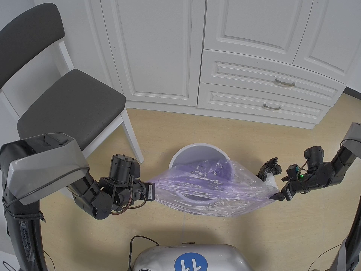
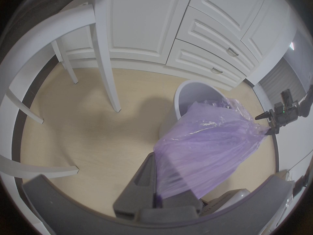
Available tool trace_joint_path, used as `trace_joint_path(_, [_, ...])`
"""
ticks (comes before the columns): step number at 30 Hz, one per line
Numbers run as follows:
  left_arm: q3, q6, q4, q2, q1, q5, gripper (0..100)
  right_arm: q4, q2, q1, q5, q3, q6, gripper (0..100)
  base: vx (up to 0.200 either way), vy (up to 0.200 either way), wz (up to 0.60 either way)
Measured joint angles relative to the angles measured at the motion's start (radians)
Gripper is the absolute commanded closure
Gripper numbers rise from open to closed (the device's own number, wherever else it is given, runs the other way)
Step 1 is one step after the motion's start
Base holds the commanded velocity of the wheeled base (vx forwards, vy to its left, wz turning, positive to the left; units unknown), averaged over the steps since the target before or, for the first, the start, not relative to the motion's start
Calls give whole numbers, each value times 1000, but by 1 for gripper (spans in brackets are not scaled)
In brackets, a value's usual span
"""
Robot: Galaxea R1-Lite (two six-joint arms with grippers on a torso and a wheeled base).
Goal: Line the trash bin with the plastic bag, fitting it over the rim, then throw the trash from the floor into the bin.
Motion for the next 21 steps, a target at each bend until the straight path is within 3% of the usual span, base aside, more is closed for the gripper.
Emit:
trace_joint_path(4, [-3, -3, -3, -8, 0, 1, 100, -20, -8, -66, 185, 15, -78, 0, 0, 0, 0])
trace_joint_path(10, [-12, -3, -5, 6, 14, 1, 100, -31, 19, -139, 441, 8, -77, 0, 0, 0, 0])
trace_joint_path(13, [-16, -2, -1, 23, 29, 0, 100, -33, 47, -161, 504, -5, -50, 0, 0, 0, 0])
trace_joint_path(21, [-47, -1, 13, 63, 71, -1, 100, -35, 97, -209, 550, -42, -23, 0, 0, 0, 0])
